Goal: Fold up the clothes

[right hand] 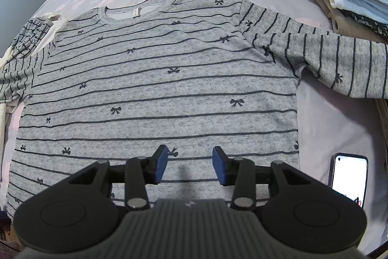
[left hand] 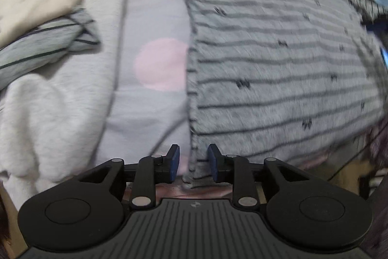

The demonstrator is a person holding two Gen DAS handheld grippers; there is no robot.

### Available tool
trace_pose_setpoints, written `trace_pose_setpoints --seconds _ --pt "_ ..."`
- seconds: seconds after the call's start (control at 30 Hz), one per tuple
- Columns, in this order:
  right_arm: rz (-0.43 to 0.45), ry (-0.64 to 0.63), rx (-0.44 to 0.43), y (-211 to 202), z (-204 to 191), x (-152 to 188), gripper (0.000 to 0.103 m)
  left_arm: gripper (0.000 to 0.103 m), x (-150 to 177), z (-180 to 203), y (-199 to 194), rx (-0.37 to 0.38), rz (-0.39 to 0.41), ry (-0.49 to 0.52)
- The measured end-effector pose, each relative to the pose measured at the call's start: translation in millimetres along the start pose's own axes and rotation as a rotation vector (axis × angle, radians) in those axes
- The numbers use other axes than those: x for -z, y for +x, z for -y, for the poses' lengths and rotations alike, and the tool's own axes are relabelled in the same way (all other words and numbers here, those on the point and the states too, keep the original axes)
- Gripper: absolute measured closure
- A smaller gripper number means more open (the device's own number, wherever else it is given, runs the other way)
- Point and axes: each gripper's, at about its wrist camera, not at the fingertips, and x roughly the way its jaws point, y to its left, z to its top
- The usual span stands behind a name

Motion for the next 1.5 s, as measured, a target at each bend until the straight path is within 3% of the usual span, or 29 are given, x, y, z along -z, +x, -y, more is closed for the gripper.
trace_pose_setpoints --seconds 0.03,0.07,0.2,0.37,0.47,0.5,0.63,0.87,1.03,1.23,1.5 --pt "-0.002 -0.004 -0.001 0 0 1 0.059 0.084 1 2 4 -0.011 -0.022 0.013" --pt "-0.004 -0.007 -0.002 -1 0 1 0.059 0.101 2 3 8 -0.022 -0.043 0.026" --pt "-0.031 -0.041 -0.019 -9 4 9 0.059 0.102 -2 8 9 -0.078 -0.125 0.044" --pt "-0.068 -0.090 -0.045 -22 11 21 0.058 0.096 -11 14 -7 -0.191 -0.157 0.038" --pt "-0.087 -0.136 -0.050 -33 20 34 0.058 0.096 -16 17 -15 -0.317 -0.137 0.035" --pt "-0.093 -0.149 -0.044 -35 24 38 0.058 0.096 -19 16 -20 -0.321 -0.102 0.018" --pt "-0.125 -0.173 -0.019 -43 41 57 0.058 0.088 -42 19 -39 -0.156 0.041 -0.049" --pt "-0.190 -0.114 0.001 -39 69 89 0.059 0.086 -88 63 -33 -0.132 0.098 0.045" --pt "-0.246 -0.121 0.072 -29 79 109 0.059 0.084 -110 87 -30 -0.090 0.134 0.065" --pt "-0.015 0.057 0.046 -84 113 86 0.059 0.079 -141 106 -42 -0.031 0.215 0.073" --pt "0.240 0.420 0.127 -144 204 55 0.059 0.077 -173 120 -48 0.026 0.271 0.120"
